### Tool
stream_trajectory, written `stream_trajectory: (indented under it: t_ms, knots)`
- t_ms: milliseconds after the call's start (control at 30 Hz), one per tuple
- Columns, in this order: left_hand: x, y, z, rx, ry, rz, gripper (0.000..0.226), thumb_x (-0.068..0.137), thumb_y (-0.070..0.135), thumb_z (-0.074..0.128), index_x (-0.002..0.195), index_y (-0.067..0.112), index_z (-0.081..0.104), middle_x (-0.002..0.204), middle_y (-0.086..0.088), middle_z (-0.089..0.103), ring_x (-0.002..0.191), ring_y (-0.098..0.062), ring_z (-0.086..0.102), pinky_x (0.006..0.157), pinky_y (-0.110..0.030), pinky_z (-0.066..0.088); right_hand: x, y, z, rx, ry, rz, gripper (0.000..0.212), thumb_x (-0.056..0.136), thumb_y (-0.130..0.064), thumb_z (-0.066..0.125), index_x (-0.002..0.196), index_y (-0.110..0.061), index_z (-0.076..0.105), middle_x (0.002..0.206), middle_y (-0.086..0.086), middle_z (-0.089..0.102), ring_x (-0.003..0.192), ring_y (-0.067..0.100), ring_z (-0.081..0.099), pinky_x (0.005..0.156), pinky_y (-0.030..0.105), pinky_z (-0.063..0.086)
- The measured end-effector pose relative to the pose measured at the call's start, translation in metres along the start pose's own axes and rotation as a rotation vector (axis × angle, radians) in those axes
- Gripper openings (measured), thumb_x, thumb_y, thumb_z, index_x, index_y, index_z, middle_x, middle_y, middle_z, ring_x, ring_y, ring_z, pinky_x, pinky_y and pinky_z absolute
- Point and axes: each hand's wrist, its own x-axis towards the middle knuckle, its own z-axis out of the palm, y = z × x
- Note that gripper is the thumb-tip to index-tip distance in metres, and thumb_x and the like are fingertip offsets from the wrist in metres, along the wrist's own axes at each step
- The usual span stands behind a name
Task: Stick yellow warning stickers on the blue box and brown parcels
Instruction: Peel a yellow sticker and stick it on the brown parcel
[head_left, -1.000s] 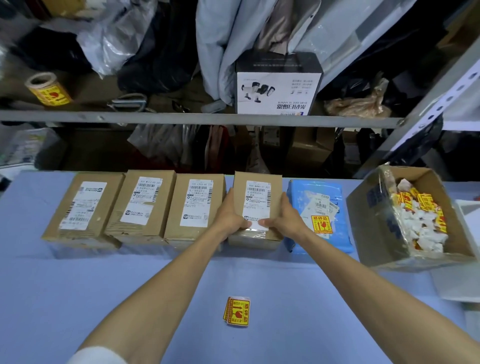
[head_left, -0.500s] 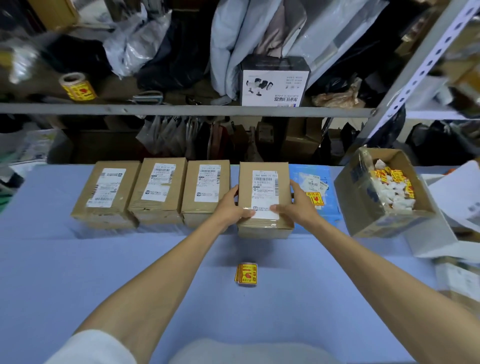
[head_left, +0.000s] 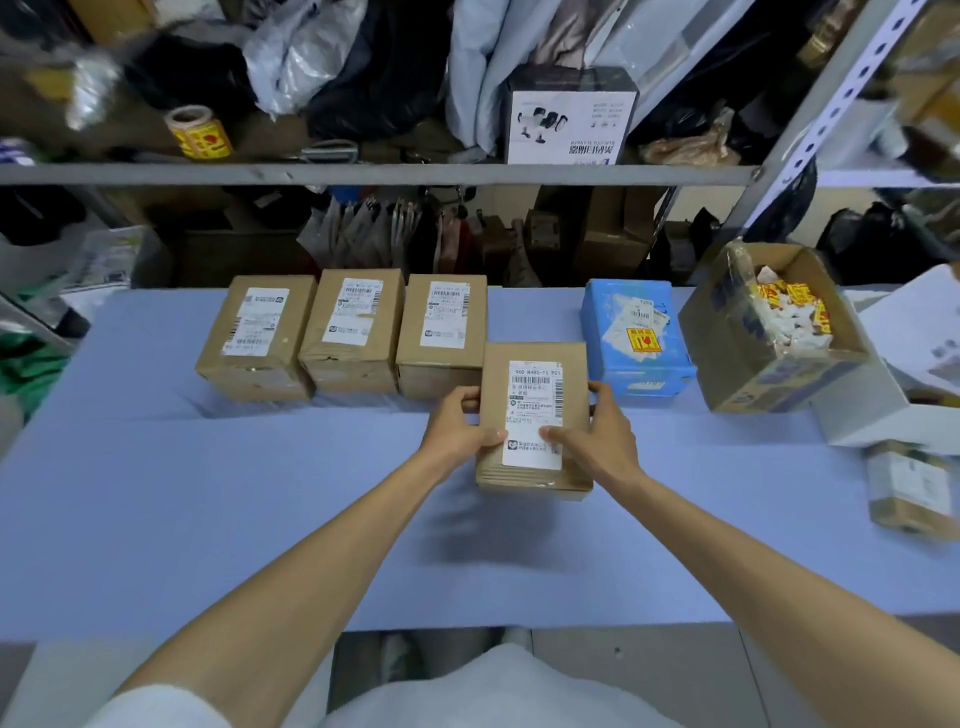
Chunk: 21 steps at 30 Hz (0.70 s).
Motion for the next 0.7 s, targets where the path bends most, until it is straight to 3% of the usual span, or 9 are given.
stream_trajectory:
  t_ms: [233, 567, 700]
  knots:
    - [-0.019, -0.027, -0.024, 0.048, 0.058, -0.046, 0.077, 0.069, 0.002, 0.08, 0.137, 0.015, 0.046, 0.125, -0.006, 0.057, 0.114, -0.024, 0.057, 0.089, -0.046, 0.055, -0.02, -0.008, 0.022, -0.088, -0.093, -0.003, 0.083, 0.065, -0.038, 0.08, 0.134, -0.033, 0.035, 0.126, -0.001, 0.058, 0.114, 0.02, 0.056, 0.095, 0.044, 0.047]
    - [-0.031, -0.059, -0.085, 0.128, 0.141, -0.087, 0.085, 0.07, 0.009, 0.08, 0.144, 0.023, 0.04, 0.137, -0.007, 0.051, 0.125, -0.024, 0.049, 0.103, -0.044, 0.044, -0.032, -0.033, 0.09, -0.026, -0.257, -0.022, 0.086, 0.066, -0.033, 0.079, 0.139, -0.028, 0.034, 0.125, 0.003, 0.057, 0.113, 0.022, 0.057, 0.095, 0.046, 0.049]
    - [-0.029, -0.068, -0.098, 0.101, 0.141, -0.116, 0.089, 0.07, 0.005, 0.08, 0.145, 0.025, 0.037, 0.134, -0.006, 0.055, 0.117, -0.023, 0.057, 0.1, -0.044, 0.047, -0.032, -0.035, 0.11, 0.025, -0.3, -0.034, 0.081, 0.069, -0.028, 0.078, 0.138, -0.026, 0.035, 0.126, 0.004, 0.058, 0.111, 0.022, 0.057, 0.093, 0.044, 0.051]
